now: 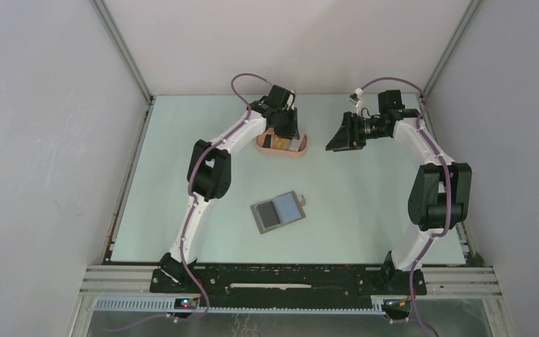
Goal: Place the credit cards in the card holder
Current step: Pick up the credit card from the storage box.
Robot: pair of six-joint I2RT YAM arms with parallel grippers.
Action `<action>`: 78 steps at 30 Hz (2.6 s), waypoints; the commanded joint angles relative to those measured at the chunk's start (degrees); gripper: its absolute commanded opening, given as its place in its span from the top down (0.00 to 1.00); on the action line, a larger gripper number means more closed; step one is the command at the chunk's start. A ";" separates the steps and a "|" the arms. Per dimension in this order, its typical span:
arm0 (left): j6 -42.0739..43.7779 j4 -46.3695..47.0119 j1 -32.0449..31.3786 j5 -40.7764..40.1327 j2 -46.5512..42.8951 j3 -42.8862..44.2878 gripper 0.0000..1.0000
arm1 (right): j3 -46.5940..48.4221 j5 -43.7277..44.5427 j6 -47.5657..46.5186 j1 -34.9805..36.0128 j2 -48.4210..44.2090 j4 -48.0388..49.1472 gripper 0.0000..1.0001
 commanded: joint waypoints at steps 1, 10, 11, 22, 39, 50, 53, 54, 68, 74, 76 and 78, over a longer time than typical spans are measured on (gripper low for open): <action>-0.46 0.22 0.26 1.37 -3.63 3.47 0.70 | 0.59 -1.43 -0.72 -0.62 0.08 -0.51 0.34; -0.46 0.22 0.53 1.06 -4.44 2.75 0.77 | 0.59 -1.63 -0.76 -0.59 0.14 -0.61 0.33; -0.39 0.17 0.53 0.99 -4.59 2.68 0.78 | 0.59 -1.63 -0.70 -0.61 0.13 -0.55 0.33; 0.31 0.02 0.62 -0.81 -6.27 1.76 0.84 | 0.59 -1.99 -0.75 -0.61 0.31 -0.69 0.34; 3.73 4.06 0.71 -8.47 -13.42 -5.97 1.00 | 0.26 -3.13 -2.49 -0.32 0.19 -1.20 0.33; 5.83 18.55 0.71 -8.12 -34.22 -30.13 1.00 | -2.84 -1.27 -9.33 4.67 -6.24 0.49 0.33; 4.32 29.94 0.71 -1.99 -44.09 -44.35 1.00 | -6.19 -0.19 -12.40 7.14 -11.05 3.49 0.33; 3.38 33.75 0.71 0.27 -47.42 -49.40 1.00 | -7.63 -0.14 -13.09 7.85 -12.97 4.93 0.34; -15.86 86.52 -4.92 4.06 -78.58 -103.75 1.00 | -13.74 -19.49 -12.09 15.71 -16.56 9.01 0.31; -22.94 105.09 -8.70 0.30 -75.86 -112.38 1.00 | -13.98 -16.84 -4.58 18.31 -14.99 13.60 0.31; -24.91 109.98 -9.54 -0.60 -74.07 -113.57 1.00 | -15.43 -16.53 -0.77 18.60 -14.00 17.25 0.31; -26.14 113.27 -10.11 -0.79 -72.31 -114.13 1.00 | -15.69 -15.60 0.72 18.76 -13.11 18.27 0.31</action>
